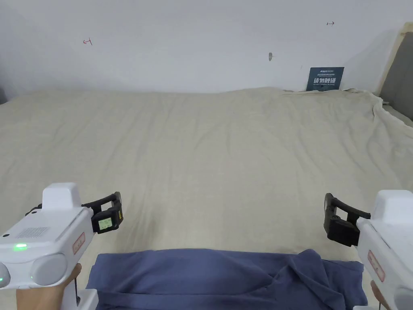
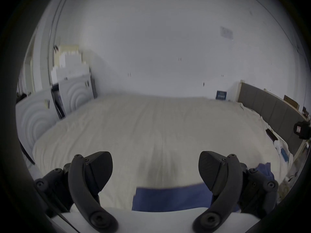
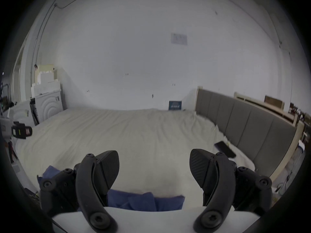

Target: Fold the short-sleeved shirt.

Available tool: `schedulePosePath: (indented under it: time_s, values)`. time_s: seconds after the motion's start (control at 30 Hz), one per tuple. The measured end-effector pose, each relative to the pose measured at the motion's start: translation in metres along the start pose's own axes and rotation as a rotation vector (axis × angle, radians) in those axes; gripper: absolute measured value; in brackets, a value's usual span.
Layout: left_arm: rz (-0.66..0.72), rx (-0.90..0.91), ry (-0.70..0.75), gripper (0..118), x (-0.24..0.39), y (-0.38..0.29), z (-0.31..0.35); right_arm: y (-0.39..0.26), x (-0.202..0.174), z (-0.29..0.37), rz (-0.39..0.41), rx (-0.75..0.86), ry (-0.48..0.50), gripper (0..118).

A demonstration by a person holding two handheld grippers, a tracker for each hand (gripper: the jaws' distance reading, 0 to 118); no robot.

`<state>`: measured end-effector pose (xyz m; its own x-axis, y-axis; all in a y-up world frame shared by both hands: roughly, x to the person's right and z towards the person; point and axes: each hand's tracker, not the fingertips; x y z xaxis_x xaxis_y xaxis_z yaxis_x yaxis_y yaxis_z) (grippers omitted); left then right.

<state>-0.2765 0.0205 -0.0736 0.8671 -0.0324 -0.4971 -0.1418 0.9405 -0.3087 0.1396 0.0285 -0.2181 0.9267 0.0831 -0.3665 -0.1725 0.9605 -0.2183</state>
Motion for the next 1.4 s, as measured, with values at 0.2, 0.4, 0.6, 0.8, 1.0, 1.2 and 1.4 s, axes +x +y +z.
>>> schedulePosePath:
  time_s: [0.2,0.4,0.6,0.8,1.0,1.2,1.4]
  values:
    - [-0.051,0.072,-0.039,1,0.017,-0.011,0.004,-0.001,-0.012,0.004,-0.003,0.051,-0.004,0]
    - [-0.022,-0.007,-0.100,0,0.012,-0.015,-0.001,-0.003,-0.012,0.005,0.005,0.056,0.007,0]
    - [-0.006,-0.086,-0.145,0,-0.005,-0.014,-0.007,-0.001,-0.011,0.003,0.000,0.051,0.015,0]
    - [0.166,-0.299,-0.305,0,-0.048,-0.007,-0.030,-0.002,-0.008,-0.002,0.002,0.025,0.017,0]
    - [0.247,-0.451,-0.345,0,-0.097,-0.019,-0.061,-0.005,-0.007,-0.008,0.000,0.000,0.010,0]
    - [0.333,-0.583,-0.383,0,-0.140,-0.049,-0.096,-0.007,-0.008,-0.014,0.002,-0.017,-0.002,0]
    - [0.365,-0.697,-0.348,0,-0.149,-0.088,-0.117,-0.009,-0.010,-0.017,-0.005,-0.033,-0.014,0]
